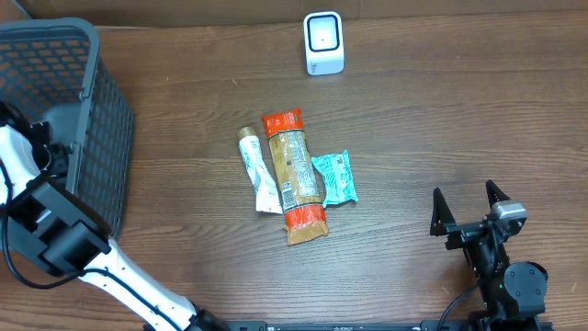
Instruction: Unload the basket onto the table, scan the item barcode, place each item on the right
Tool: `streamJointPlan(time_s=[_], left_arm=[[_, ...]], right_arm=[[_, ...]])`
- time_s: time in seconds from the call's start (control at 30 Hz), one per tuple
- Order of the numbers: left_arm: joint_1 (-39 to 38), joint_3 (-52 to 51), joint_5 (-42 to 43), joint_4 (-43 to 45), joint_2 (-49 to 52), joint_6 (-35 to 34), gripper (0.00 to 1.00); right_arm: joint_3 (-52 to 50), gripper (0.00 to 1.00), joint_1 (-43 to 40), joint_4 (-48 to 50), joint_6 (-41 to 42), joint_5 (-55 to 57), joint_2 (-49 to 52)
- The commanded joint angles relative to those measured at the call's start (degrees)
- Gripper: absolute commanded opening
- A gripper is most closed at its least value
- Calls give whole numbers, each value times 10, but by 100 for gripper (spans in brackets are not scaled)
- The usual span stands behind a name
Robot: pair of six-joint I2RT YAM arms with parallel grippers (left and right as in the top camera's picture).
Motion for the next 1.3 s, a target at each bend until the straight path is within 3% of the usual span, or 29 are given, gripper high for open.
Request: streamJointPlan(time_s=[0.0,0.57,0.63,0.67,0.8,0.83,1.1,1.27], left_arm=[[1,0,-20,5,2,16,81],[22,-55,-27,92,9,41,85],[21,-71,-19,105,9,41,77],[21,-84,-12,113,9,41,67],[20,-105,-10,115,9,40,14],[19,-105,-10,113,9,34,5],[-1,-100,0,67,2,18,4],[-25,-53,62,65,-59,-54,4]], right_arm=[[-6,100,-1,2,2,1,-2],[-6,100,-1,2,2,1,-2],[-6,100,-1,2,2,1,-2],[-6,100,-1,2,2,1,-2],[-6,100,-1,2,2,1,-2],[-6,100,-1,2,2,1,-2],[-6,100,-1,2,2,1,-2],[-6,100,-1,2,2,1,-2]])
